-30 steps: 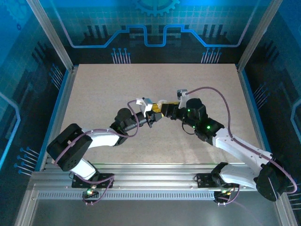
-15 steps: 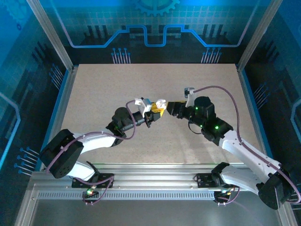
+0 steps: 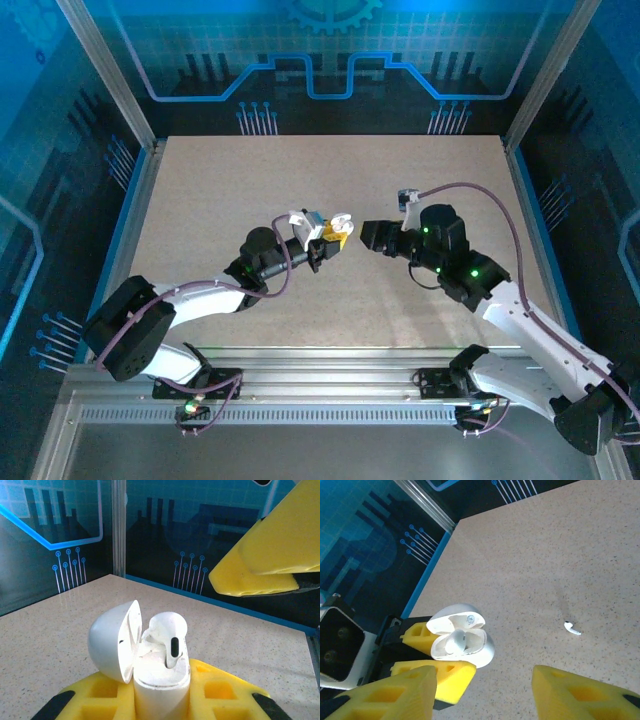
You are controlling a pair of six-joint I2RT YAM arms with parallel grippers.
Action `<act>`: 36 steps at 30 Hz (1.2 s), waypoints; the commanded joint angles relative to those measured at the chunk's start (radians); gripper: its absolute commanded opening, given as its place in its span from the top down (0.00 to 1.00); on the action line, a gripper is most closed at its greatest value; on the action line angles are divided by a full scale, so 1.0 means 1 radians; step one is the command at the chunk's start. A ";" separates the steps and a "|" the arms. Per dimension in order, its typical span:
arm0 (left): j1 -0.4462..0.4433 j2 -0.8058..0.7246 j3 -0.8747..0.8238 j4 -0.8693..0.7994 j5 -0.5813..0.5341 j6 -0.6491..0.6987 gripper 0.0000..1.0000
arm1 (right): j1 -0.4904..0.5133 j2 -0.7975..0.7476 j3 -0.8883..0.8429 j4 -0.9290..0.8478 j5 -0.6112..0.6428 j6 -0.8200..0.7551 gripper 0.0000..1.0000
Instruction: Insert the wireless bluetooth earbuds into the charging case
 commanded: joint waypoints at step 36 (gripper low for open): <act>-0.006 -0.032 0.019 -0.037 -0.018 0.117 0.83 | -0.006 0.163 0.092 0.081 -0.208 0.072 0.47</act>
